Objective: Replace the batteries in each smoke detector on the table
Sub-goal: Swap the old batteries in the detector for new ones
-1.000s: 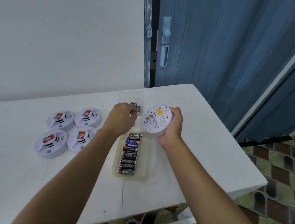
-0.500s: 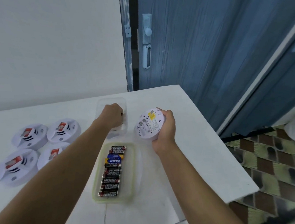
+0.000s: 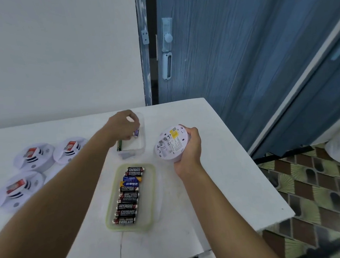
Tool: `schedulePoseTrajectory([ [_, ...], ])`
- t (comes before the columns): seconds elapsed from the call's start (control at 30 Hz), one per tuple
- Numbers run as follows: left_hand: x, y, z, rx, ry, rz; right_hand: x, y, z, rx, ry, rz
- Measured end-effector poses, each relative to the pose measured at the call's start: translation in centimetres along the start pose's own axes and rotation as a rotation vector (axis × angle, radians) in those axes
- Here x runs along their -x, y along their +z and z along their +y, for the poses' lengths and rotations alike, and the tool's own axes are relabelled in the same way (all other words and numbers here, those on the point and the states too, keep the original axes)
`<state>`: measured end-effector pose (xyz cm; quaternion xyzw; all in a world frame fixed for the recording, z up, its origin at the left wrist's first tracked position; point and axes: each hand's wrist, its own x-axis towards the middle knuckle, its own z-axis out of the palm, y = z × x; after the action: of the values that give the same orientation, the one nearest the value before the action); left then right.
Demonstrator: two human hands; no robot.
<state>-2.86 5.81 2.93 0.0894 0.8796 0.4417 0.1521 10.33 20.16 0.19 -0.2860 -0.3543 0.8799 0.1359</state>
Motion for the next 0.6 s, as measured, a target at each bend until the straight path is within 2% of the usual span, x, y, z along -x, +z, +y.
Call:
schedulePoseTrajectory([
  [0.1, 0.6, -1.3, 0.6, 0.114, 0.039, -0.051, 0.2, 0.2, 0.2, -0.004, -0.008, 0.002],
  [0.27, 1.6, -2.5, 0.3, 0.06, 0.19, 0.009, 0.6, 0.9, 0.8, 0.0, -0.004, -0.001],
  [0.4, 3.4, -2.4, 0.6, 0.158, 0.265, 0.052, 1.1, 1.5, 1.0, -0.011, -0.001, -0.032],
  [0.6, 6.8, -0.8, 1.0, 0.132, 0.333, 0.015, 1.7, 2.3, 1.6, -0.027, 0.025, -0.075],
])
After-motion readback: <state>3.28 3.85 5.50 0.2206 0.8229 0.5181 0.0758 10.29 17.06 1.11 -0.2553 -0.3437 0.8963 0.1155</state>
